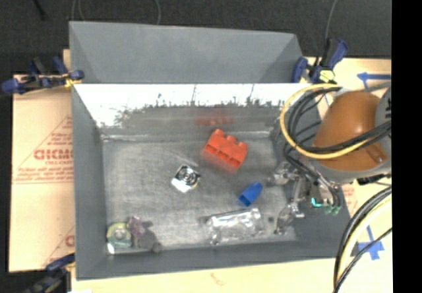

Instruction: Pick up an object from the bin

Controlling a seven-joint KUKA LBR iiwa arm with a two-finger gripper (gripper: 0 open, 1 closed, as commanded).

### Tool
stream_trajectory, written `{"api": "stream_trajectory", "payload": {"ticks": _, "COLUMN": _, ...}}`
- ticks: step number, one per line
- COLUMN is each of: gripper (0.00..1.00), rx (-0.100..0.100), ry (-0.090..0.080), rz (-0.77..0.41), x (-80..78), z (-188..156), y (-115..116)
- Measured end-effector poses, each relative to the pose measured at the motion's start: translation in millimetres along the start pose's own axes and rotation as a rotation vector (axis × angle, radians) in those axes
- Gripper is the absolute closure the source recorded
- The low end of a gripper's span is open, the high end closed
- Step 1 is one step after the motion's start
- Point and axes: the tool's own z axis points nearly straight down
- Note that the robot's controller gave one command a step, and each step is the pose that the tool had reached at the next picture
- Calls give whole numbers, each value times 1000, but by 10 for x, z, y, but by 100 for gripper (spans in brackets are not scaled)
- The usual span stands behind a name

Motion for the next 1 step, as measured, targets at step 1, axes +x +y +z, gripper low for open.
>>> {"api": "stream_trajectory", "payload": {"ticks": 1, "gripper": 0, "rx": 2, "ry": -14, "rz": 9, "x": -390, "z": 572, "y": 534}}
